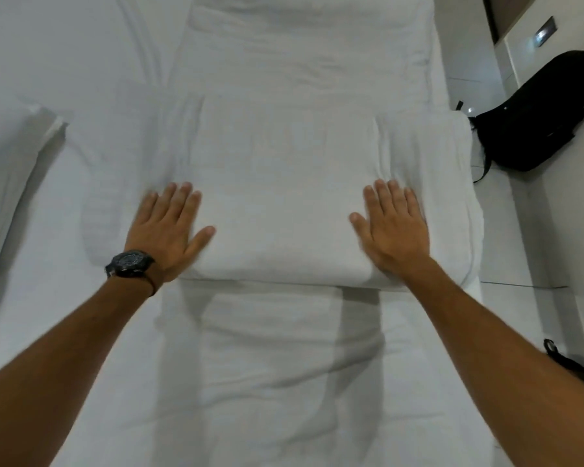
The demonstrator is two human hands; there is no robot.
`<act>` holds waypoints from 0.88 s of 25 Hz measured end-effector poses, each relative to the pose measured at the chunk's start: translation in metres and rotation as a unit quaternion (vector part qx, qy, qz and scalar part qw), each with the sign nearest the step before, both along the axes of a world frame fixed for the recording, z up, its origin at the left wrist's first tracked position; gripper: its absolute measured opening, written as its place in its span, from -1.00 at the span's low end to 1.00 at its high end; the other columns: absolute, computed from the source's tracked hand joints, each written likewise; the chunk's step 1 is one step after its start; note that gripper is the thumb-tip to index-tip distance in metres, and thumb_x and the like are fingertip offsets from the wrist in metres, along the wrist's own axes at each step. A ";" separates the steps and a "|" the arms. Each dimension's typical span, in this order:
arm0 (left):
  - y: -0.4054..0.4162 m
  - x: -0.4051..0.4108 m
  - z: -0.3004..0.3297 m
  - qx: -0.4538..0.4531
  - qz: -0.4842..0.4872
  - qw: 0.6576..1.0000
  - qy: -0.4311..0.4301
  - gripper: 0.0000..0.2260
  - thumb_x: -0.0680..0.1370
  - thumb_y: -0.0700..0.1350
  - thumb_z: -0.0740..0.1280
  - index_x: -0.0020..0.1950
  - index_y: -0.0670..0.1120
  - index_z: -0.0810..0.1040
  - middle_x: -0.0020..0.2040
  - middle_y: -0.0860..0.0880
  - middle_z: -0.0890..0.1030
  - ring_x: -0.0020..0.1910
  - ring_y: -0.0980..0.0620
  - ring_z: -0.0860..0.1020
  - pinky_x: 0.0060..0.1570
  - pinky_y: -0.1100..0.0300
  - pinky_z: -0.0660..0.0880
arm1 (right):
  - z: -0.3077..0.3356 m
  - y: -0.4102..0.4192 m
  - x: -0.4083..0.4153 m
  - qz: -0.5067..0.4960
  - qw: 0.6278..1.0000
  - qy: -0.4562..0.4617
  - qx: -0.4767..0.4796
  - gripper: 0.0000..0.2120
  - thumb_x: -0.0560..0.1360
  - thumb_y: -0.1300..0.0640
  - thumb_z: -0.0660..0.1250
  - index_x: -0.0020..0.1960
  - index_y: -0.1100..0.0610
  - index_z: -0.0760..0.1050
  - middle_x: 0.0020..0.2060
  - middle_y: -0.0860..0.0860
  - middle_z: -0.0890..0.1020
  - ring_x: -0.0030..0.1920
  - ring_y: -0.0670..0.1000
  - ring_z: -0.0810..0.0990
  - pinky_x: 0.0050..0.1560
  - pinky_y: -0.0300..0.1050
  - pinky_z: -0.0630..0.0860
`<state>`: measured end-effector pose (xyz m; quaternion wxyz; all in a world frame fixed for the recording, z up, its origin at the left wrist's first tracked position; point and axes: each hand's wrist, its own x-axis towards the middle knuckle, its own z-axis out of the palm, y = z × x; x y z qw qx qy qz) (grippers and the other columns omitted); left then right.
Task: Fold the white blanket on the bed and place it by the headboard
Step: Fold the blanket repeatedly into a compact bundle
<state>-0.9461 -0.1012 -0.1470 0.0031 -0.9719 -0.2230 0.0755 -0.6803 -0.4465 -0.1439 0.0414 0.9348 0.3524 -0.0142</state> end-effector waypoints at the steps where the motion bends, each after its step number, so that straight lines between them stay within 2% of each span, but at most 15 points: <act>1: -0.003 -0.004 0.000 0.003 0.016 1.000 -0.004 -0.26 0.67 0.35 -0.19 0.71 -0.08 0.05 0.72 -0.08 0.07 0.70 -0.13 0.01 0.64 -0.09 -0.16 | -0.002 0.008 -0.012 -0.027 0.999 -0.005 0.016 -0.27 0.73 -0.27 -0.12 0.68 0.20 0.25 0.67 0.21 0.29 0.69 0.22 0.17 0.69 0.26 -0.01; 4: -0.029 -0.009 -0.003 -0.018 0.057 0.998 -0.022 -0.25 0.66 0.33 -0.24 0.71 -0.12 0.01 0.72 -0.11 0.01 0.70 -0.13 -0.04 0.63 -0.12 -0.20 | -0.012 0.022 -0.056 -0.067 0.995 -0.009 0.074 -0.29 0.73 -0.24 -0.06 0.63 0.25 0.33 0.61 0.27 0.39 0.65 0.28 0.27 0.66 0.34 0.08; 7: -0.054 -0.024 -0.008 -0.039 0.073 0.996 -0.026 -0.26 0.66 0.32 -0.25 0.72 -0.12 -0.05 0.73 -0.09 -0.07 0.71 -0.10 -0.10 0.64 -0.16 -0.19 | -0.016 0.012 -0.093 -0.064 0.994 0.004 0.087 -0.30 0.74 -0.24 -0.03 0.65 0.24 0.29 0.62 0.25 0.36 0.66 0.27 0.25 0.66 0.32 0.12; 13: -0.092 -0.068 -0.021 -0.090 0.101 0.989 -0.060 -0.30 0.69 0.30 -0.15 0.71 -0.10 -0.10 0.72 -0.07 -0.13 0.70 -0.08 -0.13 0.65 -0.13 -0.11 | -0.020 -0.002 -0.168 -0.146 0.977 0.021 0.151 -0.33 0.73 -0.16 0.15 0.66 0.28 0.25 0.65 0.25 0.31 0.67 0.28 0.23 0.64 0.31 0.14; 15: -0.108 -0.077 -0.020 -0.128 0.132 0.976 -0.113 -0.36 0.72 0.20 -0.05 0.71 -0.13 0.01 0.73 -0.10 -0.03 0.70 -0.13 -0.05 0.64 -0.07 0.00 | -0.023 -0.004 -0.195 -0.179 0.953 0.051 0.240 -0.38 0.73 -0.07 0.25 0.65 0.27 0.27 0.66 0.22 0.29 0.67 0.25 0.21 0.64 0.27 0.21; 16: -0.118 -0.077 -0.016 -0.160 0.165 0.960 -0.158 -0.41 0.74 0.14 0.03 0.70 -0.15 0.12 0.71 -0.13 0.07 0.68 -0.17 0.06 0.61 -0.02 0.09 | -0.023 -0.002 -0.207 -0.228 0.917 0.090 0.315 -0.40 0.71 -0.04 0.29 0.63 0.25 0.30 0.64 0.21 0.31 0.65 0.23 0.26 0.61 0.24 0.28; 17: -0.131 -0.074 -0.012 -0.208 0.223 0.926 -0.224 -0.47 0.74 0.07 0.12 0.66 -0.15 0.24 0.67 -0.15 0.18 0.61 -0.19 0.21 0.56 0.02 0.20 | -0.024 0.002 -0.215 -0.305 0.851 0.138 0.404 -0.43 0.70 -0.03 0.33 0.60 0.22 0.33 0.60 0.18 0.36 0.58 0.21 0.37 0.55 0.20 0.39; 18: -0.141 -0.067 -0.006 -0.283 0.319 0.853 -0.300 -0.53 0.73 0.01 0.21 0.61 -0.15 0.31 0.60 -0.15 0.25 0.49 -0.18 0.35 0.48 0.04 0.32 | -0.023 0.008 -0.215 -0.405 0.749 0.193 0.489 -0.45 0.67 -0.03 0.38 0.57 0.18 0.36 0.51 0.15 0.43 0.45 0.17 0.50 0.45 0.14 0.50; 19: -0.146 -0.055 0.002 -0.377 0.440 0.729 -0.364 -0.54 0.70 -0.02 0.28 0.57 -0.14 0.34 0.53 -0.15 0.31 0.36 -0.14 0.46 0.39 0.04 0.43 | -0.017 0.015 -0.210 -0.503 0.615 0.245 0.556 -0.45 0.64 -0.04 0.43 0.53 0.15 0.39 0.39 0.12 0.52 0.28 0.12 0.60 0.31 0.07 0.59; 20: -0.146 -0.042 0.012 -0.470 0.541 0.570 -0.401 -0.53 0.68 -0.03 0.34 0.54 -0.15 0.35 0.45 -0.14 0.39 0.23 -0.10 0.53 0.30 0.04 0.51 | -0.011 0.022 -0.200 -0.553 0.480 0.292 0.616 -0.47 0.60 -0.04 0.48 0.47 0.15 0.44 0.24 0.11 0.59 0.09 0.08 0.66 0.17 0.00 0.64; 21: -0.141 -0.032 0.017 -0.542 0.587 0.428 -0.422 -0.52 0.66 -0.02 0.39 0.51 -0.17 0.38 0.34 -0.12 0.50 0.14 -0.08 0.59 0.25 0.04 0.55 | -0.010 0.027 -0.189 -0.557 0.399 0.322 0.654 -0.52 0.57 -0.03 0.52 0.37 0.17 0.50 0.08 0.10 0.63 -0.06 0.05 0.65 0.03 -0.06 0.67; 22: -0.136 -0.024 0.017 -0.587 0.594 0.338 -0.433 -0.54 0.63 0.00 0.43 0.44 -0.19 0.46 0.21 -0.11 0.59 0.12 -0.08 0.63 0.24 0.05 0.58 | -0.005 0.032 -0.178 -0.549 0.382 0.334 0.664 -0.59 0.54 0.01 0.56 0.26 0.18 0.54 -0.02 0.09 0.64 -0.13 0.05 0.63 -0.05 -0.09 0.66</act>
